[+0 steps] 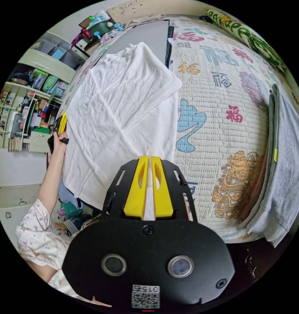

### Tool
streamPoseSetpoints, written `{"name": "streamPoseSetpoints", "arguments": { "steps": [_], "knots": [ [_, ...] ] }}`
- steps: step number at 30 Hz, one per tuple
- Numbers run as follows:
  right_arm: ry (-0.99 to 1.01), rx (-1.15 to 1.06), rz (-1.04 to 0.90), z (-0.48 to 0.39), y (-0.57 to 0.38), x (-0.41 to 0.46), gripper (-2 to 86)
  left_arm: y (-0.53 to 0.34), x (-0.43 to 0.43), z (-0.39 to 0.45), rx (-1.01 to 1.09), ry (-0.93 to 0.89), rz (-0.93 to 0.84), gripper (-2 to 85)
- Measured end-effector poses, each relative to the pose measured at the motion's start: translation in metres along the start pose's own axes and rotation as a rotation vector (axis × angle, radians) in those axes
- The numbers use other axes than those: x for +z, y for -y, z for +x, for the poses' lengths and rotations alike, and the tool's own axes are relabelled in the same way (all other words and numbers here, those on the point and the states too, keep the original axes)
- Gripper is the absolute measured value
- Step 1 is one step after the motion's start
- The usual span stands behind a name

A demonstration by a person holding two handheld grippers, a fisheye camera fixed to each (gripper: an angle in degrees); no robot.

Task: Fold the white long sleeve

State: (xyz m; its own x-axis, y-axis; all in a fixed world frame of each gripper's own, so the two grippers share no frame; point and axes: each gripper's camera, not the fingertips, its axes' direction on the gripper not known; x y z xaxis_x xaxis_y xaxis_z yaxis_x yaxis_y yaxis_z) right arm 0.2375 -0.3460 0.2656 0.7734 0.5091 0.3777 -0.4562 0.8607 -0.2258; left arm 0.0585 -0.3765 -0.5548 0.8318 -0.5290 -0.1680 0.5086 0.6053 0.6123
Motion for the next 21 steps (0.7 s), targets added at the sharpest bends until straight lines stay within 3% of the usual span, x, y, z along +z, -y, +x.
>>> {"name": "streamPoseSetpoints", "arguments": {
  "steps": [6, 9, 14, 21],
  "knots": [
    [0.129, 0.029, 0.299, -0.001, -0.035, -0.024, 0.6, -0.015, -0.008, 0.002, 0.022, -0.006, 0.011, -0.4],
    [0.117, 0.013, 0.357, -0.011, -0.045, -0.009, 0.7, -0.025, -0.009, -0.001, 0.032, -0.007, 0.014, -0.4],
    [0.037, -0.039, 0.238, -0.037, -0.043, 0.062, 0.9, -0.044, -0.008, -0.012, 0.029, 0.016, 0.015, -0.4],
    [-0.355, -0.054, 0.099, -0.088, -0.059, 0.162, 2.6, -0.083, -0.002, -0.041, 0.015, 0.058, 0.011, 0.0]
  ]
}}
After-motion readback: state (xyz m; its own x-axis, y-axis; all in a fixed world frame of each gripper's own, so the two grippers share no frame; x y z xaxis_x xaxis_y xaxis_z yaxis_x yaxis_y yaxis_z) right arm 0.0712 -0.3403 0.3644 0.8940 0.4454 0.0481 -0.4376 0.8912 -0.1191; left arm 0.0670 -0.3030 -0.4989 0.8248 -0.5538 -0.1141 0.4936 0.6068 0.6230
